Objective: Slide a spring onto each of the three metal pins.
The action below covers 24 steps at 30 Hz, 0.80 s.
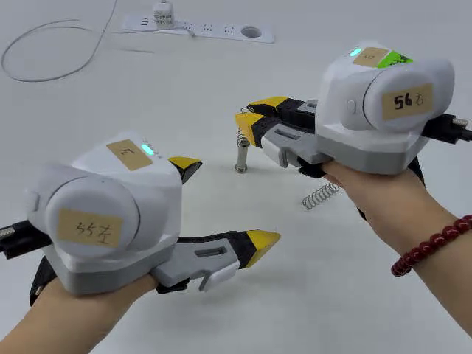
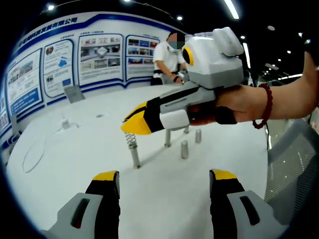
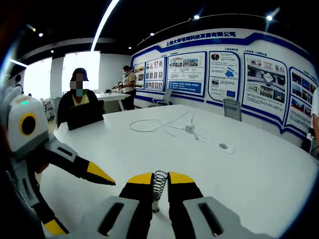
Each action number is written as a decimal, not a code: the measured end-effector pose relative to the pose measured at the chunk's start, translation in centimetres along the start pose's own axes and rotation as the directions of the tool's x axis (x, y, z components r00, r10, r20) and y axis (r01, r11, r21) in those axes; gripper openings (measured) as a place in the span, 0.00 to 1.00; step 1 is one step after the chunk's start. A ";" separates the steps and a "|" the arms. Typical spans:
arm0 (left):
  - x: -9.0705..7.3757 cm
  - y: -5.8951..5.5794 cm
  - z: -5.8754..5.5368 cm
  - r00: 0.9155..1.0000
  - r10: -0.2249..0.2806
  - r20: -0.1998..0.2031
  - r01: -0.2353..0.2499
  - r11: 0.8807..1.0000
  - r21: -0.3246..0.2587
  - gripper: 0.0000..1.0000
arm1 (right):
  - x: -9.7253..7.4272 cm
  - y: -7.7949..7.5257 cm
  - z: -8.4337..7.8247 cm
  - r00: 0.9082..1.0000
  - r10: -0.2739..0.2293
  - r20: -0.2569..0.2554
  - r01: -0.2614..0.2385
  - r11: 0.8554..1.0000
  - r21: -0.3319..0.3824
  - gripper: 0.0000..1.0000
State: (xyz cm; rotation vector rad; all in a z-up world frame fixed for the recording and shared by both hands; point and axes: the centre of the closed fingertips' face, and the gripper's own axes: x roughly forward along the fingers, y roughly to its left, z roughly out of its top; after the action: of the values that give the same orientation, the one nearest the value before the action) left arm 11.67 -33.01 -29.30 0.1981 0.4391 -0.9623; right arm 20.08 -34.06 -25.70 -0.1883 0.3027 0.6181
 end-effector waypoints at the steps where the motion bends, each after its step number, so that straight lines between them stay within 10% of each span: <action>1: 0.0 0.0 0.0 1.000 0.001 0.001 -0.001 1.000 0.000 0.75 | 0.0 0.1 0.0 1.000 -0.001 -0.001 0.001 1.000 -0.006 0.11; 24: -0.1 0.2 -0.2 1.000 0.007 -0.009 -0.007 1.000 0.013 0.73 | 0.5 -0.1 -2.1 0.999 -0.027 -0.038 0.026 0.999 -0.043 0.12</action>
State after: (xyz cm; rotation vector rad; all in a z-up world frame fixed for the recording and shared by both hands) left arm 11.73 -32.75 -29.46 0.2159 0.4402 -0.9580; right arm 20.00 -34.40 -27.79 -0.2447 0.3240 0.5953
